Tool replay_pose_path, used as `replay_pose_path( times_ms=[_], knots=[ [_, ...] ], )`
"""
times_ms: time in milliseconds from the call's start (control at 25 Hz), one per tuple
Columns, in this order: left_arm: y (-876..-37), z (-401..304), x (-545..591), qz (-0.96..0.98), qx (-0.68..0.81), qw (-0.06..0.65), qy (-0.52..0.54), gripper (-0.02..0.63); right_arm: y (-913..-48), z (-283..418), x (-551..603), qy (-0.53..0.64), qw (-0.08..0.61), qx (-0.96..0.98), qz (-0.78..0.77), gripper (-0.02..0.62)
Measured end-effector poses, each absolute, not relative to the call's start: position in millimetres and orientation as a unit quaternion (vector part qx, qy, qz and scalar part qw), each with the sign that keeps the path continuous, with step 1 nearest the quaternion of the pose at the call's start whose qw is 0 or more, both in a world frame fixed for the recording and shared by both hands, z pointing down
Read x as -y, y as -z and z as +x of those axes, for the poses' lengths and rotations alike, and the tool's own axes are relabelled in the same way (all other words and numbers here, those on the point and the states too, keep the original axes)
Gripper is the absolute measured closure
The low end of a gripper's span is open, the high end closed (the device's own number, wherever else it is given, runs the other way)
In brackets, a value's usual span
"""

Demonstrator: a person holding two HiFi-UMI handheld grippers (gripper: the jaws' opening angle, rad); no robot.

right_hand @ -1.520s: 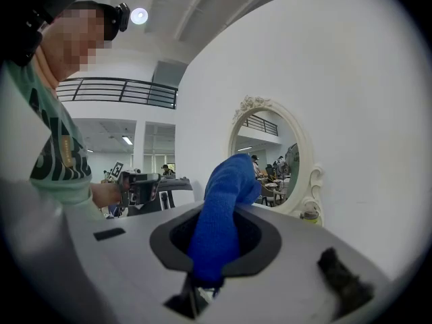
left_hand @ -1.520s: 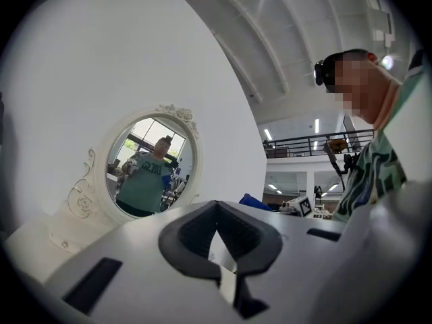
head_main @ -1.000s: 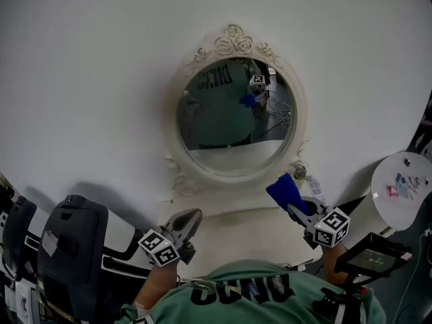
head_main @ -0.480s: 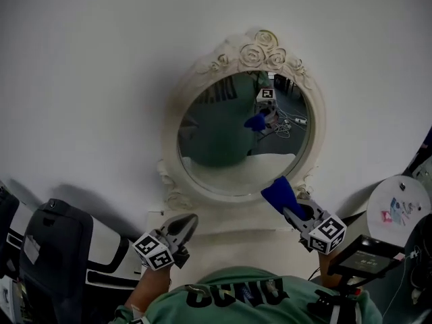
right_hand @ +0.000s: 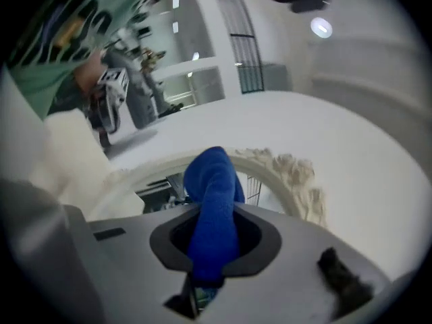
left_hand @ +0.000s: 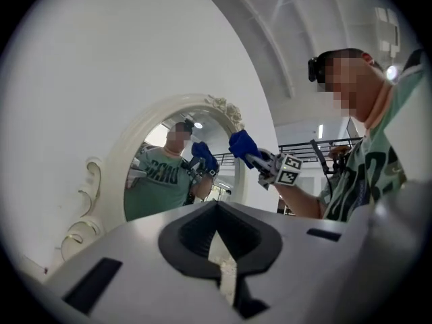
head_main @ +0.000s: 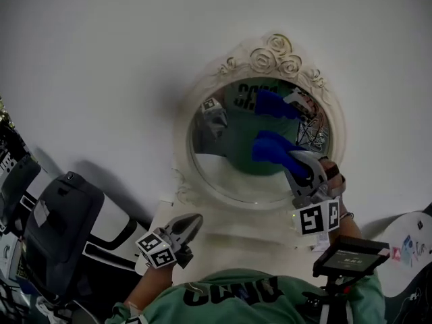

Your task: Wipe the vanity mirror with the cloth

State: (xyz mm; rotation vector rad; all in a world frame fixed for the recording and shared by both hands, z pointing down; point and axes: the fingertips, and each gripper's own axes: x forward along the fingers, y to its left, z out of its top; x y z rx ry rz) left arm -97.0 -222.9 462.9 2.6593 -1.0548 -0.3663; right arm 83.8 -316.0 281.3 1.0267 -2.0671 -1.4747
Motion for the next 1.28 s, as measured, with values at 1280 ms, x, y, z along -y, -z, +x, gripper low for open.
replay_pose_path(
  times_ms=[1280],
  knots=[
    [-461,-162,211,0.904,0.38,0.111,0.162,0.606,-165,5,418,0.752,0.333,0.377,0.425,0.546]
  ],
)
